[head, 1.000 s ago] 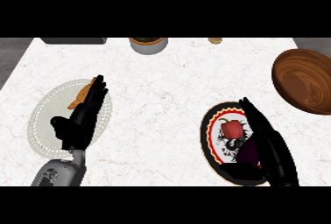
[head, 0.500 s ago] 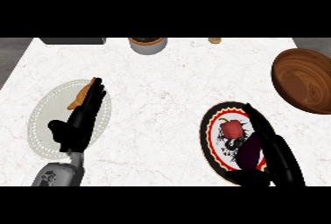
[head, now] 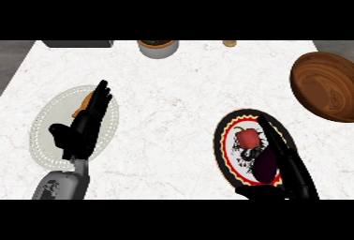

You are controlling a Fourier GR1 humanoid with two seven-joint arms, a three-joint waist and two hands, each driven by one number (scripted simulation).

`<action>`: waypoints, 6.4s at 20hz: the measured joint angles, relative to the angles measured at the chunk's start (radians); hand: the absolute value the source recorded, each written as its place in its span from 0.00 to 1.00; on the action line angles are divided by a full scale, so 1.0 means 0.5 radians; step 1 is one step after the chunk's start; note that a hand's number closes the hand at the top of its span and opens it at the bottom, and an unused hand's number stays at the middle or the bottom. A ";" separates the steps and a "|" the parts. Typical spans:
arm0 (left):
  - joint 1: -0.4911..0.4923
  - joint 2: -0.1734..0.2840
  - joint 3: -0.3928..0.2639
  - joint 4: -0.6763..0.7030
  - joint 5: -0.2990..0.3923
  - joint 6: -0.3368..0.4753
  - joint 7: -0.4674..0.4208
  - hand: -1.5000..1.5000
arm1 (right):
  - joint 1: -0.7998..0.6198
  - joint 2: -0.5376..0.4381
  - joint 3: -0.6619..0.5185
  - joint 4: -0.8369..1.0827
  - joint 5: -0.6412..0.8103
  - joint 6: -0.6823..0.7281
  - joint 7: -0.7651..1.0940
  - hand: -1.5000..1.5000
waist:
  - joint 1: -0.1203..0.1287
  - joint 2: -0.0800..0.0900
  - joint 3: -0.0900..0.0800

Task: Pick the bell pepper from the plate and place it in the bowl

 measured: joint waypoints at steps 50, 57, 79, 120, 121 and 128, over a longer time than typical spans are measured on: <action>0.064 -0.126 0.123 -0.079 -0.141 -0.121 0.021 0.50 | -0.400 0.123 -0.304 0.968 0.087 0.405 -0.777 1.00 | -0.019 -0.013 -0.013; 0.075 -0.134 0.123 -0.082 -0.158 -0.105 0.028 0.50 | -0.152 -0.013 -0.475 0.381 -0.398 0.789 -0.931 1.00 | -0.035 -0.010 -0.003; -0.017 -0.146 0.135 -0.015 -0.165 -0.139 0.028 0.50 | -0.802 -0.400 -1.067 -0.716 -0.776 0.818 0.595 1.00 | 0.014 0.001 -0.002; -0.026 -0.176 0.108 -0.033 -0.190 -0.171 0.008 0.50 | -1.813 -0.889 -1.241 2.876 0.134 0.500 -1.292 0.00 | 0.096 0.038 0.008; -0.015 -0.173 0.114 -0.034 -0.186 -0.173 -0.001 0.50 | -1.827 -0.887 -1.269 2.905 0.104 0.524 -1.336 0.00 | 0.095 0.037 0.008; -0.032 -0.191 0.120 0.021 -0.194 -0.159 -0.036 0.50 | -1.906 -0.952 -1.500 3.005 -0.122 0.600 -1.575 0.00 | 0.070 0.031 0.007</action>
